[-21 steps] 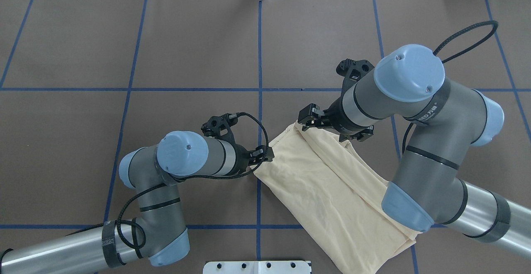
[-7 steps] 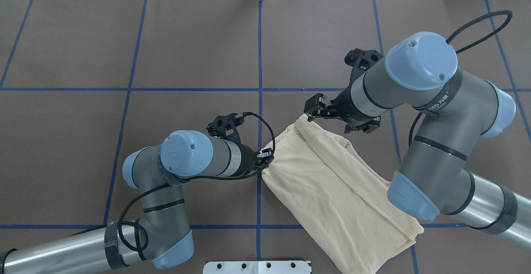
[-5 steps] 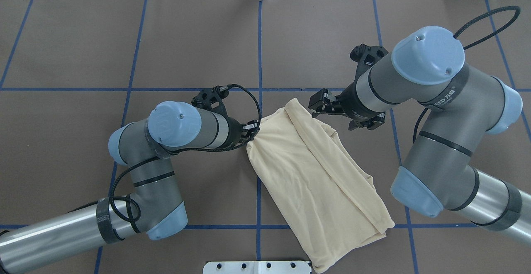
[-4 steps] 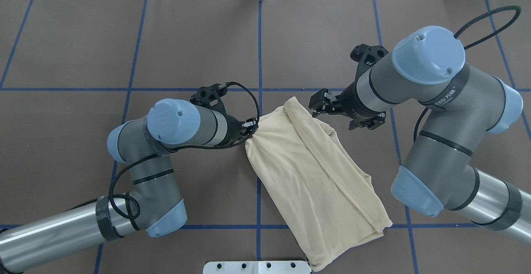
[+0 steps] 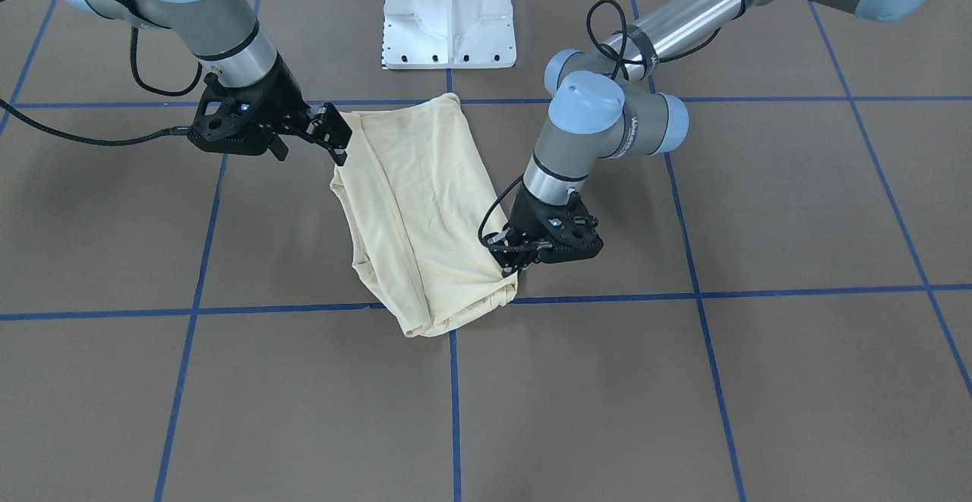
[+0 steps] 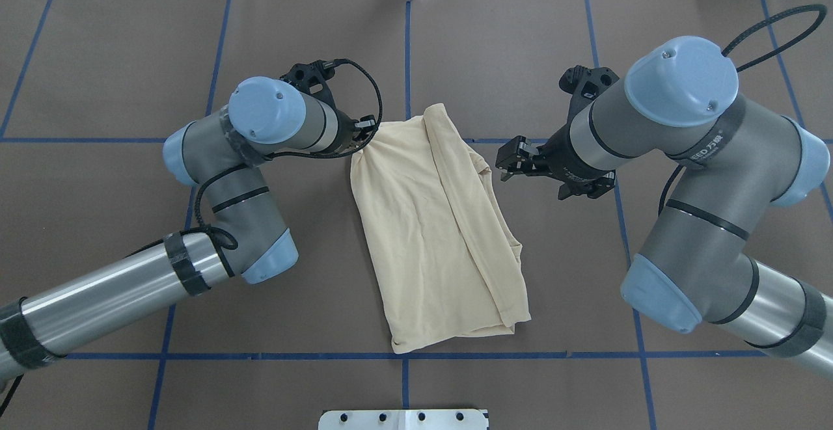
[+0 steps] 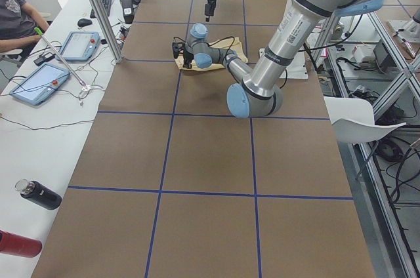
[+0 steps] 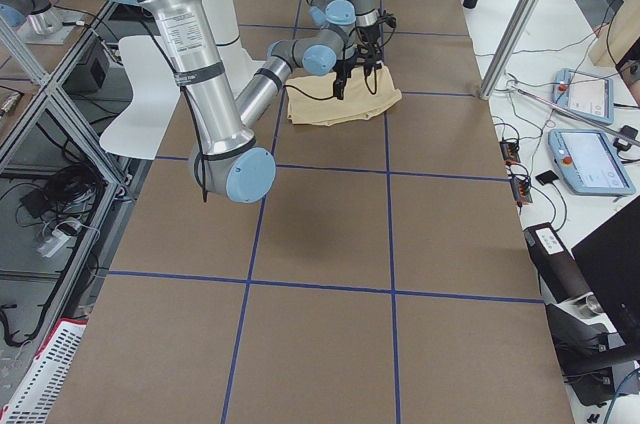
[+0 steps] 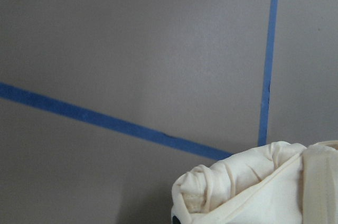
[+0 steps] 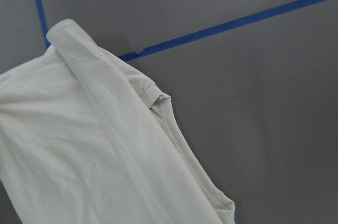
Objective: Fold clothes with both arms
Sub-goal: 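Release the shirt and move the left gripper to its near edge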
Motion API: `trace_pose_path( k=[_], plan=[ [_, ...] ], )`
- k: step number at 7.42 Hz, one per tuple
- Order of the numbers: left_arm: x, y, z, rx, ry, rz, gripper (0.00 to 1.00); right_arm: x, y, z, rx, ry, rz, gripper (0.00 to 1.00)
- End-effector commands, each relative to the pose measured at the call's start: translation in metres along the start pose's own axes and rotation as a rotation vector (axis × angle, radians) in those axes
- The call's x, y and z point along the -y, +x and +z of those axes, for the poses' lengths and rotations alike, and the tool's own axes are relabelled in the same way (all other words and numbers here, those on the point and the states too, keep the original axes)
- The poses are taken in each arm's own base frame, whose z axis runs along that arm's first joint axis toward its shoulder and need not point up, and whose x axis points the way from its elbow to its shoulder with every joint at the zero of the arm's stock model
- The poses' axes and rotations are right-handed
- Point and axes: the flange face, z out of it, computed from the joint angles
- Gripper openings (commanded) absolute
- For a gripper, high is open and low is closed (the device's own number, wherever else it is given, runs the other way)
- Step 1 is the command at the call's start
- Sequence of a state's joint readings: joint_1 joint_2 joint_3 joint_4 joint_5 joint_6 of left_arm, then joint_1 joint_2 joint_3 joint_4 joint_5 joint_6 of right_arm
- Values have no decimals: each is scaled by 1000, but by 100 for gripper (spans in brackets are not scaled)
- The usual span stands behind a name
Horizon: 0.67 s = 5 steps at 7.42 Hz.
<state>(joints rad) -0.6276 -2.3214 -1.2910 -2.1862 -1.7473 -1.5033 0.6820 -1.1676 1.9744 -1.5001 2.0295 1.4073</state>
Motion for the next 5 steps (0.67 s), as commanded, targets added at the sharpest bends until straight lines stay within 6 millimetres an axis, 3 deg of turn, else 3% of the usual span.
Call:
trace_pose_path(
  k=[1,2,3,4,5],
  plan=[
    [34,12,23,-34,40,1,0,1,3,4,-9,0,3,100],
    [42,6,30,-49,91,3,0,1,3,4,-9,0,3,100],
    [47,3,31,-49,110,2,18,0,3,4,-10,-3,3,100],
    [54,3,28,-50,117,20,88,0,3,4,-10,-2,3,100],
    [64,2,21,-54,129,65,99,1,4,7,-15,1,4,100]
  ],
)
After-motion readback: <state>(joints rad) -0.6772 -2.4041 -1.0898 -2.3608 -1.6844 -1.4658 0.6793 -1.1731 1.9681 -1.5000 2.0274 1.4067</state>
